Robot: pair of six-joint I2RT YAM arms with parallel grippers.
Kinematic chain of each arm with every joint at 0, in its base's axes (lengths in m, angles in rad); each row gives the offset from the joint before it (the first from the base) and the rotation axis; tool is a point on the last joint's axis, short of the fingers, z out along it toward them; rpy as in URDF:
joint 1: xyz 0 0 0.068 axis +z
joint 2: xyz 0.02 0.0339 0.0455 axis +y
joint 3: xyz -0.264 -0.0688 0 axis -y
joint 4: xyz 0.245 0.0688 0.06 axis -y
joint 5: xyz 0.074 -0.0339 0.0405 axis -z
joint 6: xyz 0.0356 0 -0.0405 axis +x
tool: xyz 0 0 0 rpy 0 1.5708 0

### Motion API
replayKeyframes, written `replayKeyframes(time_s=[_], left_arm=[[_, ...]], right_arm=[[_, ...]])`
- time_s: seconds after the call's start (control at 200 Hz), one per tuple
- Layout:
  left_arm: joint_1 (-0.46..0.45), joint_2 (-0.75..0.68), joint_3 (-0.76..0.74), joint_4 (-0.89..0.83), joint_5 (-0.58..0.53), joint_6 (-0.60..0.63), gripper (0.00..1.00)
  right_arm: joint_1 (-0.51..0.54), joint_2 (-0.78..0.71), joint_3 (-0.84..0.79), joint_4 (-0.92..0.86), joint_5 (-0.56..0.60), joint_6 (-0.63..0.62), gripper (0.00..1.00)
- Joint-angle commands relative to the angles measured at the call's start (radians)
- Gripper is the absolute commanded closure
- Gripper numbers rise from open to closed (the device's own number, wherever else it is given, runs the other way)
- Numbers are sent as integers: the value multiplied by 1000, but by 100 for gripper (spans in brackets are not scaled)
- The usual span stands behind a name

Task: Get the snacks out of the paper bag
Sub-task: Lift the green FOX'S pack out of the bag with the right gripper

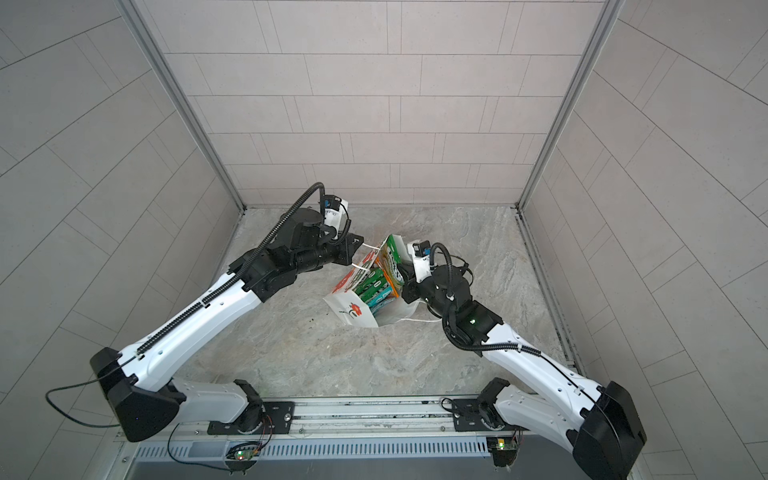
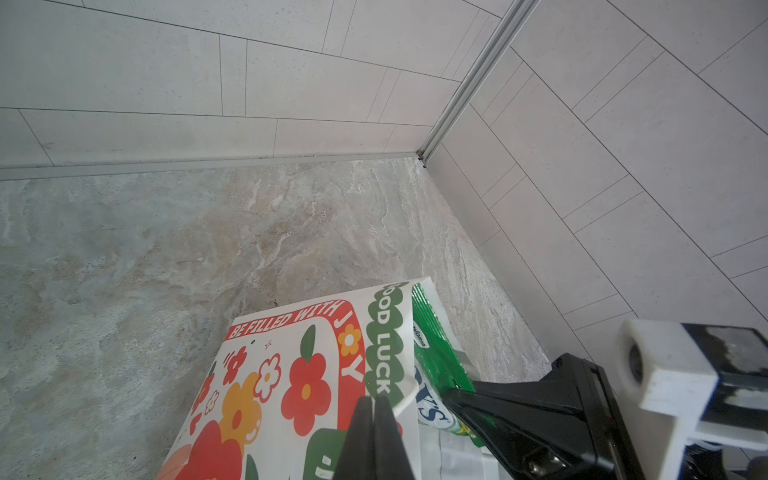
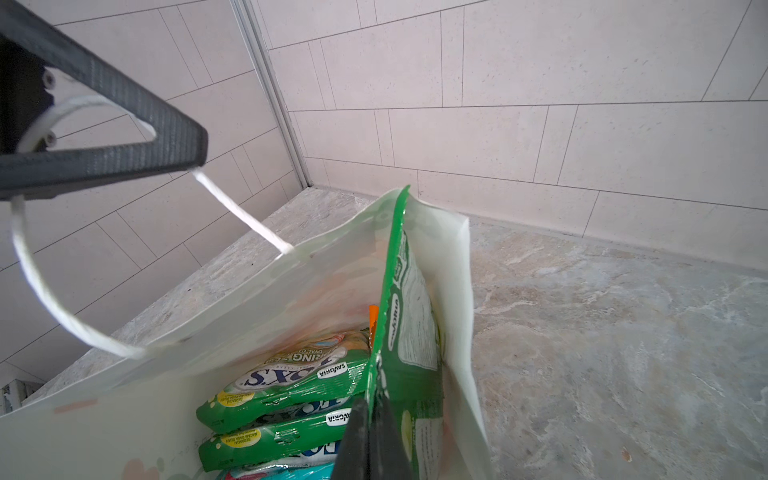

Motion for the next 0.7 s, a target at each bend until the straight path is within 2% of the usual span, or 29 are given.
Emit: replayKeyframes(time_s=[0.0,0.34,0.696], left_arm=[[-8,-2,12,-28,-45,20,100],[-8,8,27,-73,-140,32,100],[-8,25,46,-68,-42,42,100]], right_arm=[[-1,-58,13,67,19,5,100],[-2,-119,46,16,29,-12,100],[-2,-77,128,90,36,-19,100]])
